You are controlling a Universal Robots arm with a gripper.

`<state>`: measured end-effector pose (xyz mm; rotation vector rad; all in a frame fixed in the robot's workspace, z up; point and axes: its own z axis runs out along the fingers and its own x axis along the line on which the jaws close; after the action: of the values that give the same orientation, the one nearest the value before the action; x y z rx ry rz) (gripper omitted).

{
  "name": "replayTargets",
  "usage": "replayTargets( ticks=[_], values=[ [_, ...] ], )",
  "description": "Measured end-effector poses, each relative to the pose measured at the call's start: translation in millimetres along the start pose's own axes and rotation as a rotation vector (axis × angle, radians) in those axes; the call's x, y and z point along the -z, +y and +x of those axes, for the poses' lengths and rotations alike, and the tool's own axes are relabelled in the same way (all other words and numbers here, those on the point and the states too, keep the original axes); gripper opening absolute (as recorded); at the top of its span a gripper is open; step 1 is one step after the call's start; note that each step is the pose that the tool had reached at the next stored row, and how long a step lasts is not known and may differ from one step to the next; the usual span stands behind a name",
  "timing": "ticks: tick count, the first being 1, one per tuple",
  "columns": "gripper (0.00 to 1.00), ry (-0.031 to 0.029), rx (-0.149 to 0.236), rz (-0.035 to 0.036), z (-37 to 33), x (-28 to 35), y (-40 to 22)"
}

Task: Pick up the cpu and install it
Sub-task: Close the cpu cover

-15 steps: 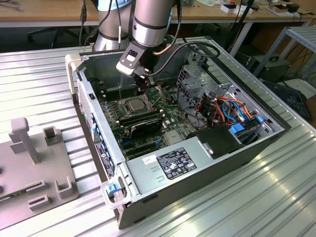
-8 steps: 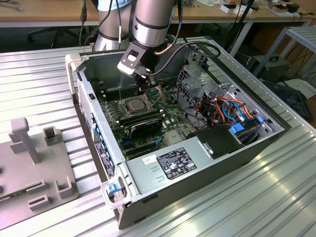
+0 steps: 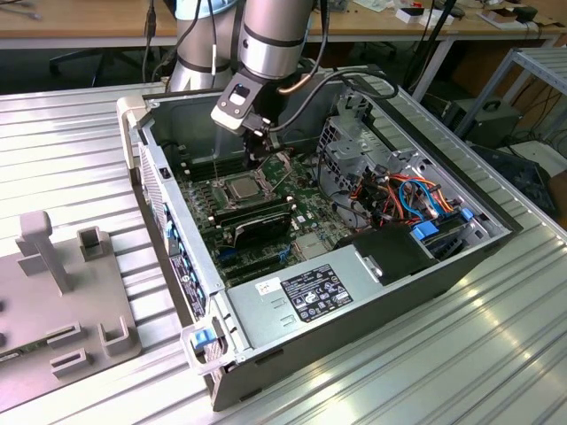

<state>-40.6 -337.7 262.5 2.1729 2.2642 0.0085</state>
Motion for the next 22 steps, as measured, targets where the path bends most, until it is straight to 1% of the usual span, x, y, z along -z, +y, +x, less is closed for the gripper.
replayTargets(
  ticks=[9,18,22],
  values=[
    [0.11,-0.0001,0.0,0.0001,-0.1,1.2,1.0],
    [0.11,0.0,0.0,0.0,-0.4,1.1,9.3],
    [0.11,0.0,0.0,0.0,-0.4,1.1,9.8]
  ],
)
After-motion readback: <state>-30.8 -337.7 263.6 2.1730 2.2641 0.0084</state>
